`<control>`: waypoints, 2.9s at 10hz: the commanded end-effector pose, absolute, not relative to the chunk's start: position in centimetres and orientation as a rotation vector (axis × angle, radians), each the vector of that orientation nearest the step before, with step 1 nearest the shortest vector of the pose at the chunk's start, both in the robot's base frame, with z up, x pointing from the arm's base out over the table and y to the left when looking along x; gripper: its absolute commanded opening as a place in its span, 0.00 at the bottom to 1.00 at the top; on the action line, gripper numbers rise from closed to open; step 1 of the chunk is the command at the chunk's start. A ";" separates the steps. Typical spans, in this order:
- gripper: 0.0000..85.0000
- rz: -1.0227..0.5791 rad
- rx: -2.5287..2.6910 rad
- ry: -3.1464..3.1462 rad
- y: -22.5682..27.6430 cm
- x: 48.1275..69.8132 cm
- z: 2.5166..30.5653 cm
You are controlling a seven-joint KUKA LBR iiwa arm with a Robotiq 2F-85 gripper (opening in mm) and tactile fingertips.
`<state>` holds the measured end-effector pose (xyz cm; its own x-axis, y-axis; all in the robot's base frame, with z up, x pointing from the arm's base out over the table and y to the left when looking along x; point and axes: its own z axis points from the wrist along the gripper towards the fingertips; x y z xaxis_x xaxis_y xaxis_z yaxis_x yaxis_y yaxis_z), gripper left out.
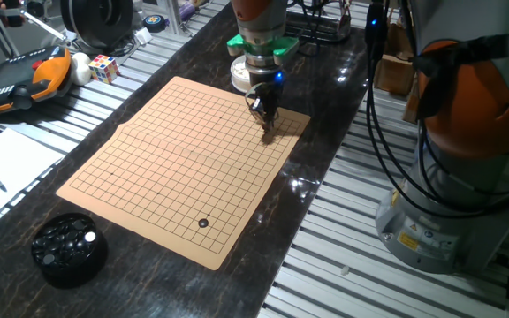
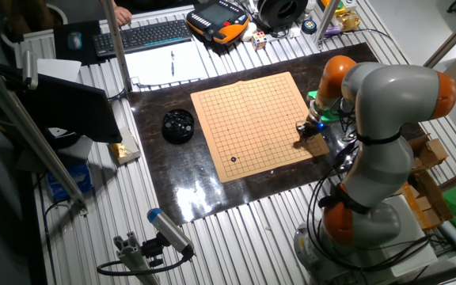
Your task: Play the first move as black on the 3-4 point in the upper right corner of the Go board
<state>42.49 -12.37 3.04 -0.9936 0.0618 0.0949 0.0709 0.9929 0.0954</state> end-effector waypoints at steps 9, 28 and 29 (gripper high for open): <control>0.27 -0.114 -0.101 -3.045 -12.4 42.5 3.0; 0.28 -0.004 -0.067 -3.052 -12.8 42.6 3.8; 0.29 -0.001 -0.067 -3.054 -12.9 42.6 3.8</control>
